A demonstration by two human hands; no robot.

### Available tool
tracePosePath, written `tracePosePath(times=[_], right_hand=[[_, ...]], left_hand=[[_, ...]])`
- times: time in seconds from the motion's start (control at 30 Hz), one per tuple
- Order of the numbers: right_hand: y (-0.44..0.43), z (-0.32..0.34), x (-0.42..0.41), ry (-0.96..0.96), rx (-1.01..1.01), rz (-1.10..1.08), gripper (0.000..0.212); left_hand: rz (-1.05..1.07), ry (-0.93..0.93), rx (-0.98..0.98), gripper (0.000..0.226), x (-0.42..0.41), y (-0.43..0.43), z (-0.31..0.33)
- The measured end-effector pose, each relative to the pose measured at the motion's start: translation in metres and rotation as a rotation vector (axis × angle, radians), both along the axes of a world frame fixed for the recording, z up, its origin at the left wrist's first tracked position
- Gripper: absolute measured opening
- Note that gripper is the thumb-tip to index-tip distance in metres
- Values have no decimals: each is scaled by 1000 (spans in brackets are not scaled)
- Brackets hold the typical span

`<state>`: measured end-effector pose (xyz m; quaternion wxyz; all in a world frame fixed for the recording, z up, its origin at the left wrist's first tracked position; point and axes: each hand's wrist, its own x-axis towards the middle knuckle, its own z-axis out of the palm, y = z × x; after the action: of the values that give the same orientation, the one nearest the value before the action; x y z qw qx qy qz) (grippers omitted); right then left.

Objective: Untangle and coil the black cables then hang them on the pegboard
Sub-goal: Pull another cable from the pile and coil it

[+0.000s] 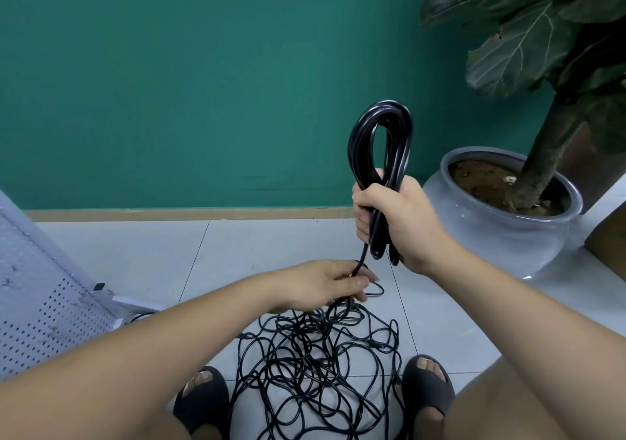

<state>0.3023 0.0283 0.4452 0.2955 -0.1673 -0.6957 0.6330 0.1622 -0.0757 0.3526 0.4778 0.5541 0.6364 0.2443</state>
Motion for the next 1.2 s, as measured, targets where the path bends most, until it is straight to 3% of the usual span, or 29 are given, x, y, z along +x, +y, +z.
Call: tracePosePath(times=[0.33, 0.43, 0.53, 0.6, 0.73, 0.87, 0.93, 1.0, 1.07, 1.2], right_hand=[[15, 6, 10, 28, 11, -99, 24], [16, 5, 10, 22, 16, -108, 24], [14, 7, 9, 27, 14, -120, 24], [13, 10, 9, 40, 16, -130, 26], [12, 14, 11, 99, -27, -155, 34], [10, 14, 7, 126, -48, -181, 30], [8, 13, 4, 130, -47, -197, 32], [5, 12, 1, 137, -44, -213, 31], [1, 11, -2, 150, -52, -243, 25], [-4, 12, -6, 170, -29, -351, 23]], left_hand=[[135, -246, -34, 32, -30, 3, -2], [142, -259, -55, 27, -53, 2, 6], [170, -196, -65, 36, -61, 2, 2], [215, -38, 5, 48, -63, 3, -7], [149, 531, 136, 52, -76, 4, -25], [42, 800, 225, 56, -62, 6, -25], [51, 697, 364, 57, -40, 7, -15], [120, 370, 404, 45, -10, 6, -1], [239, 24, 331, 24, 20, 6, 9], [391, -370, 221, 29, 59, 0, 16]])
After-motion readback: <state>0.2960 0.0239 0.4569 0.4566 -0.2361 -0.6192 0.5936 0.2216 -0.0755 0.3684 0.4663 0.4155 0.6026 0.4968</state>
